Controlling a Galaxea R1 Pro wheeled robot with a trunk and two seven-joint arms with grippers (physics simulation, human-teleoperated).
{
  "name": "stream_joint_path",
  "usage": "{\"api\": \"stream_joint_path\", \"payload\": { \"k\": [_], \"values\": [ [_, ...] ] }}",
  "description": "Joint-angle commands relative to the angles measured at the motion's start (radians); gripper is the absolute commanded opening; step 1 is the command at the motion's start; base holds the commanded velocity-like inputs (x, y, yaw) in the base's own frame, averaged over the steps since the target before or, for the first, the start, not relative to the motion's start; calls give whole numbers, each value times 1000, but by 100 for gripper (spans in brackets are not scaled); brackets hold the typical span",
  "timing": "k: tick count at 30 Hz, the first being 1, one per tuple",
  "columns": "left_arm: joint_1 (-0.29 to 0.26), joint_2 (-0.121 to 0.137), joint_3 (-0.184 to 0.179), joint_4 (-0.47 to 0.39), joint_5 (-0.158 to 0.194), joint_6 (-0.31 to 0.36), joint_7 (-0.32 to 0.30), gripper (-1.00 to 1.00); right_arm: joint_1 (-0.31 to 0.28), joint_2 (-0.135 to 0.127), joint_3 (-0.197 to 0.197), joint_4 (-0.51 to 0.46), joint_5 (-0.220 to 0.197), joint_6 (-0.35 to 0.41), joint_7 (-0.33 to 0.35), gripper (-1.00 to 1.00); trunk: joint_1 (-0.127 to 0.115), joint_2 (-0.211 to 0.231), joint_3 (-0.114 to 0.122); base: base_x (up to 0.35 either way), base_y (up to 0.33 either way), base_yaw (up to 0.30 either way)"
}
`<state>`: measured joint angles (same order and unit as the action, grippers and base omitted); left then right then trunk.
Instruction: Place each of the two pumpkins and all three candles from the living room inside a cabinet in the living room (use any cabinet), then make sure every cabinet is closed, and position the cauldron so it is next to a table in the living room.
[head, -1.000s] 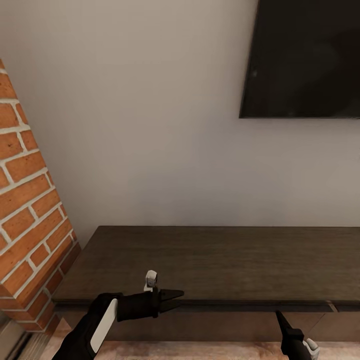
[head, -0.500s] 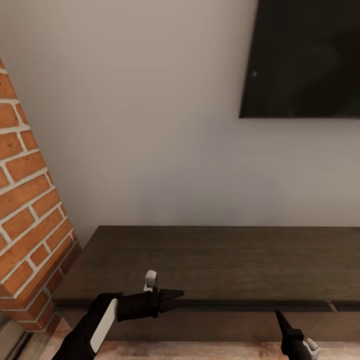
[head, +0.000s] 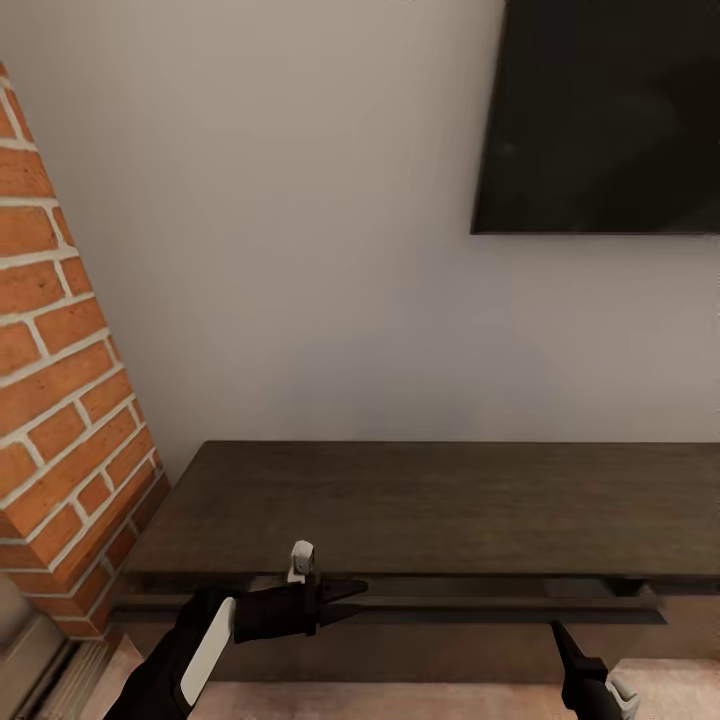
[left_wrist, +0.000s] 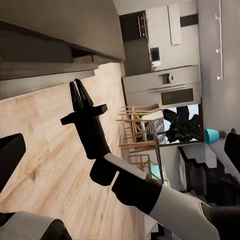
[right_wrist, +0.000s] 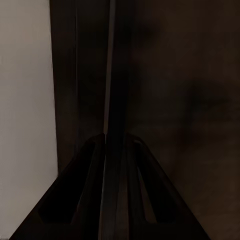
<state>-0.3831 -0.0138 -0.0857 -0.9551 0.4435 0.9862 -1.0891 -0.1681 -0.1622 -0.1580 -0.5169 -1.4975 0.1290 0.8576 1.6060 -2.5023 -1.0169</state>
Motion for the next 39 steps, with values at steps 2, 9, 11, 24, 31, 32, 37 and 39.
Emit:
{"api": "stream_joint_path", "payload": {
  "k": [2, 9, 11, 24, 31, 32, 37, 39],
  "values": [
    [0, 0, 0, 0, 1, 5, -2, 100, -1, 0, 2, -1, -14, 16, 11, -100, -1, 0, -1, -159, 0, 0],
    [0, 0, 0, 0, 1, 5, -2, 100, -1, 0, 0, -2, -14, 17, 11, -100, -1, 0, -1, -154, 0, 0],
    [0, 0, 0, 0, 1, 5, -2, 100, -1, 0, 0, -3, -14, 17, 11, -100, -1, 0, -1, -97, 0, 0],
    [0, 2, 0, 0, 1, 5, -2, 100, -1, 0, 0, -5, -14, 17, 8, -100, -1, 0, -1, -22, 0, 0],
    [0, 2, 0, 1, 1, 5, -2, 100, -1, 0, -1, -6, -14, 17, 9, -100, -1, 0, -1, -193, 0, 0],
    [0, 2, 0, 1, 1, 5, -2, 100, -1, 0, -1, -6, -14, 17, 9, -100, -1, 0, -1, -233, 0, 0],
    [0, 2, 0, 1, 1, 5, -2, 100, -1, -1, -1, -5, -15, 19, 3, -100, -1, 0, -1, -217, 0, 0],
    [0, 2, 0, 1, 1, 5, -2, 100, -1, -2, -1, -5, -15, 24, -1, -100, -1, 0, -1, -207, 0, 0]
  ]
}}
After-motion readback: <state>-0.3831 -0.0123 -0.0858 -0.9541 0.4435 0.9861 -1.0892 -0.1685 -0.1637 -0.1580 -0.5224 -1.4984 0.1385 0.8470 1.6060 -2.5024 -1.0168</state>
